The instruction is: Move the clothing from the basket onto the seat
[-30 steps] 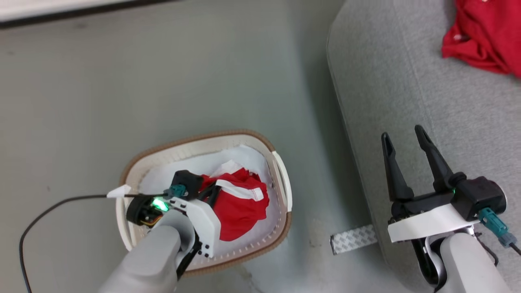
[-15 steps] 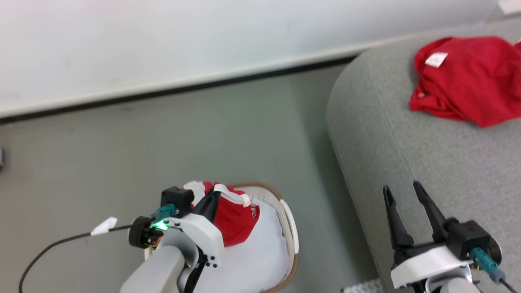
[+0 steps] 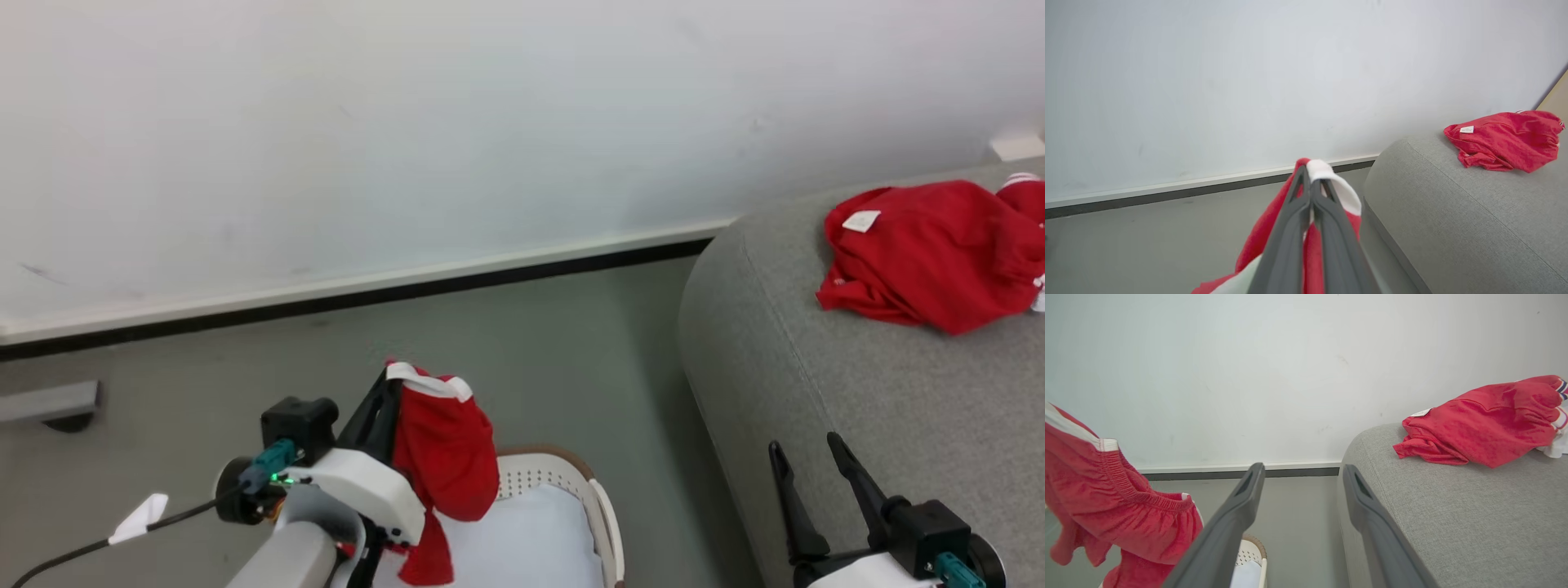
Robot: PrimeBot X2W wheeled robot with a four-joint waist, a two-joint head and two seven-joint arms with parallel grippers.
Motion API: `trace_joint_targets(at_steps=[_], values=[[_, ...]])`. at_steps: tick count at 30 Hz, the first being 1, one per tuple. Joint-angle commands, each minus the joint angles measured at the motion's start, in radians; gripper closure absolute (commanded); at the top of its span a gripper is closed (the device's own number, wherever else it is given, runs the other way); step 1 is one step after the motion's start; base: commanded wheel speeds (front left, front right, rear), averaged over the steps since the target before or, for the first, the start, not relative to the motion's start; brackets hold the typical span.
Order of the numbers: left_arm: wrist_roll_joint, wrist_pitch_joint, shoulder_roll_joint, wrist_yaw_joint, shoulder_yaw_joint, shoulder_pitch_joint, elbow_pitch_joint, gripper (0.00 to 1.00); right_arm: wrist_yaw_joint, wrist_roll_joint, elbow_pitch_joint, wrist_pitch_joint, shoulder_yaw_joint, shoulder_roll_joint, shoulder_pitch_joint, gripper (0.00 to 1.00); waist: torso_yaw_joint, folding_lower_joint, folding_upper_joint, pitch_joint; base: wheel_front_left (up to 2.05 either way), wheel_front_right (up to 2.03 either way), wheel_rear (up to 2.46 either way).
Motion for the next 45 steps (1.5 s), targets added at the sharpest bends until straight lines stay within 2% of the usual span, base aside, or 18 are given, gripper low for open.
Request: trace_joint_targets(at_steps=[1, 17, 29, 36, 39, 45], values=[[-0.010, 0.009, 0.018, 0.011, 0.007, 0.026, -0.032, 1.00, -0.003, -0.011, 0.004, 0.000, -0.004, -0.001, 0.023, 0.00, 0.014, 0.0003, 0.0000, -0.036, 0.00, 0.00, 0.00], [-0.011, 0.094, 0.109, 0.096, 0.034, 0.092, -0.285, 1.00, -0.003, -0.003, -0.011, 0.000, 0.005, -0.002, 0.070, 0.00, 0.024, 0.0003, 0.0000, -0.111, 0.00, 0.00, 0.00], [-0.010, 0.142, 0.140, 0.131, 0.032, 0.118, -0.414, 1.00, -0.003, 0.011, -0.015, 0.000, 0.020, -0.001, 0.075, 0.00, 0.010, 0.0003, 0.0000, -0.113, 0.00, 0.00, 0.00], [-0.010, 0.149, 0.143, 0.134, 0.025, 0.115, -0.442, 1.00, -0.002, 0.004, -0.020, 0.000, 0.024, -0.001, 0.064, 0.00, 0.002, 0.0003, 0.0000, -0.106, 0.00, 0.00, 0.00], [-0.008, 0.154, 0.145, 0.135, 0.022, 0.109, -0.450, 1.00, -0.003, 0.020, -0.030, 0.000, 0.068, -0.015, 0.052, 0.00, 0.001, 0.0003, 0.0000, -0.103, 0.00, 0.00, 0.00], [0.001, 0.161, 0.146, 0.136, 0.012, 0.097, -0.472, 1.00, -0.002, 0.118, -0.052, 0.000, 0.277, -0.096, -0.005, 0.00, 0.001, 0.0003, 0.0000, -0.097, 0.00, 0.00, 0.00]])
